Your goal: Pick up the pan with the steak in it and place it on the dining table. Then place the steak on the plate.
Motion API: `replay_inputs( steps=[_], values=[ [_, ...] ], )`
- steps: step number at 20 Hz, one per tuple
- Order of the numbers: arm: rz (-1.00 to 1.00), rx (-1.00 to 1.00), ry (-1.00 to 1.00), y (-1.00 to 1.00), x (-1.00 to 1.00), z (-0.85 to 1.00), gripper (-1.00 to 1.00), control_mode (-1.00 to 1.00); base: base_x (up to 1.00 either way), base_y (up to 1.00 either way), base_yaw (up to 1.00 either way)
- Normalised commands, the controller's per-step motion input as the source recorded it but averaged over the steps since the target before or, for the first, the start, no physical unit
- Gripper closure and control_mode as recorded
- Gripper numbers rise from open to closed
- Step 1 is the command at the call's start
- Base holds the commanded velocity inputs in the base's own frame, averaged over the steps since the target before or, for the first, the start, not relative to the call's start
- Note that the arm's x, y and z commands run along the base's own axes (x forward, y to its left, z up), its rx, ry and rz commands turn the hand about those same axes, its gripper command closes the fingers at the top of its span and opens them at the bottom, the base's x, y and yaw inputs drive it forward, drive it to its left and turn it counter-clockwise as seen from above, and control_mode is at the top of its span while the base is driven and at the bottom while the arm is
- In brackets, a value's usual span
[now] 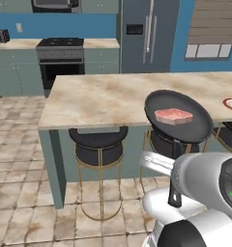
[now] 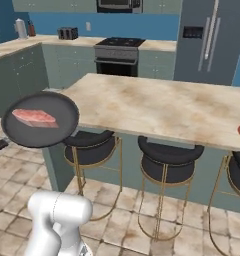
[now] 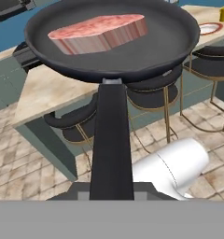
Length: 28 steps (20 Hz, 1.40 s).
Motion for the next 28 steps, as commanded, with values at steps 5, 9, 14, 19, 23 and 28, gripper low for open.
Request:
replay_inputs(
  steps=[5,9,14,19,23,28],
  values=[
    [0.0,0.0,0.0,0.0,0.0,0.0,1.0,1.0,0.0,-0.69,0.0],
    [0.0,0.0,0.0,0.0,0.0,0.0,1.0,1.0,0.0,-0.93,0.0],
    [0.0,0.0,0.0,0.0,0.0,0.0,1.0,1.0,0.0,-0.95,0.0],
    [0.0,0.0,0.0,0.0,0.0,0.0,1.0,1.0,0.0,-0.89,0.0],
    [0.0,0.0,0.0,0.0,0.0,0.0,1.0,1.0,0.06,-0.78,0.01],
    [0.0,0.0,0.0,0.0,0.0,0.0,1.0,1.0,0.47,-0.31,0.02]
  ],
)
